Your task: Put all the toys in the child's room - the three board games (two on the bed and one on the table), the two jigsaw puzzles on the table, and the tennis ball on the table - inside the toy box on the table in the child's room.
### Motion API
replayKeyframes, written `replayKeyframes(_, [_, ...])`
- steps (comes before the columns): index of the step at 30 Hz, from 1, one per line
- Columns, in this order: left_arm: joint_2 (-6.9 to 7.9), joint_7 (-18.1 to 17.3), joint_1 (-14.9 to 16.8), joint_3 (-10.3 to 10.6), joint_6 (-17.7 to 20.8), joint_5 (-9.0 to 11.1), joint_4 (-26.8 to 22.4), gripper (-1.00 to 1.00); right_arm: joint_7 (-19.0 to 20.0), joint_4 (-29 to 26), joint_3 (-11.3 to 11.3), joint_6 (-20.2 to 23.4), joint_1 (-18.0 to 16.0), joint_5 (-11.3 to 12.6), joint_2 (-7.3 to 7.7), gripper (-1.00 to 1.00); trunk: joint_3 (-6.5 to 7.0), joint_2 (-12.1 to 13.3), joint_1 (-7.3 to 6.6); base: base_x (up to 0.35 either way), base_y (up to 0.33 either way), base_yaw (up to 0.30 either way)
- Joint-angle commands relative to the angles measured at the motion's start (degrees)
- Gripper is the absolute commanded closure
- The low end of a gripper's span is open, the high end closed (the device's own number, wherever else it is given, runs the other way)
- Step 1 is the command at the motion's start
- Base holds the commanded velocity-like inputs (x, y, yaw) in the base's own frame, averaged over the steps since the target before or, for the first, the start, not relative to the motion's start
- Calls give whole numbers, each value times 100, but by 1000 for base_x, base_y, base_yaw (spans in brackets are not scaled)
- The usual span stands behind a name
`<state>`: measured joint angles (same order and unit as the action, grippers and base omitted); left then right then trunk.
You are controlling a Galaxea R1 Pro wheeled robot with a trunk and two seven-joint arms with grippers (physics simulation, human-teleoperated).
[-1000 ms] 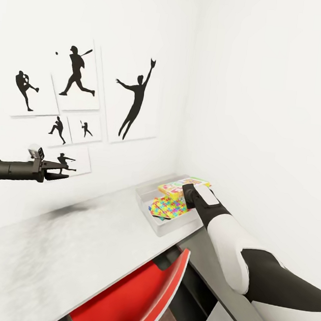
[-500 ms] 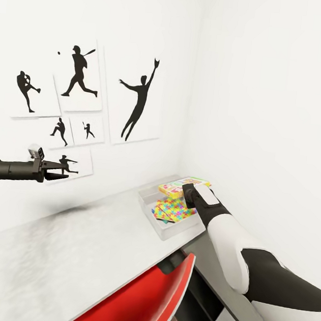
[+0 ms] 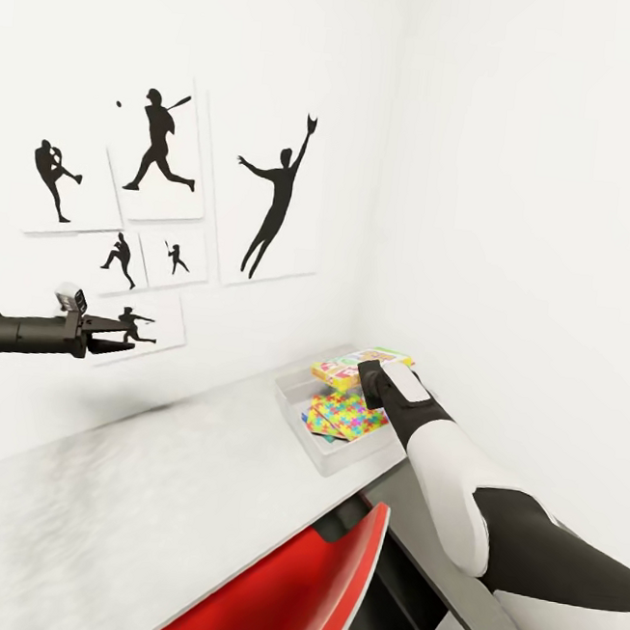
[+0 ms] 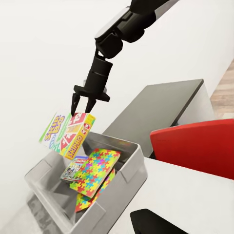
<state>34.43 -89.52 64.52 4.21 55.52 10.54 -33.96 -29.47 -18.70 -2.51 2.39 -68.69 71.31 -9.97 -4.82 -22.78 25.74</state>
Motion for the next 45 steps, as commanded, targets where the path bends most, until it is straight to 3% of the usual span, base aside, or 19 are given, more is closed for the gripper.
replayKeyframes(1, [9, -21, 8, 37, 60, 27, 3, -100, -31, -11, -26, 25, -4, -12, -3, 100, -14, -14, 4, 29, 53, 0])
replayKeyframes(10, [11, -26, 8, 39, 56, 27, 3, -100, -41, -11, -23, 23, -4, -12, -3, 100, -14, -14, 4, 16, 31, 0])
replayKeyframes(11, [11, -24, 8, 38, 56, 27, 3, -100, -41, -11, -23, 22, -4, -12, -3, -100, -14, -14, 4, 1, 3, 0])
replayKeyframes(34, [11, -30, 8, 38, 55, 27, 3, -100, -35, -36, -21, 43, -1, -12, -3, -100, -14, -14, 4, 0, 0, 0])
replayKeyframes(38, [11, -30, 8, 37, 52, 27, 3, -100, -35, -122, -10, 337, -5, -12, -3, -100, -14, -14, 4, 0, 0, 0])
replayKeyframes(45, [11, -42, 8, 30, 43, 27, 3, -100, -169, -1018, -4, 1271, -4, -8, -3, -100, -14, -14, 4, 0, 0, 0])
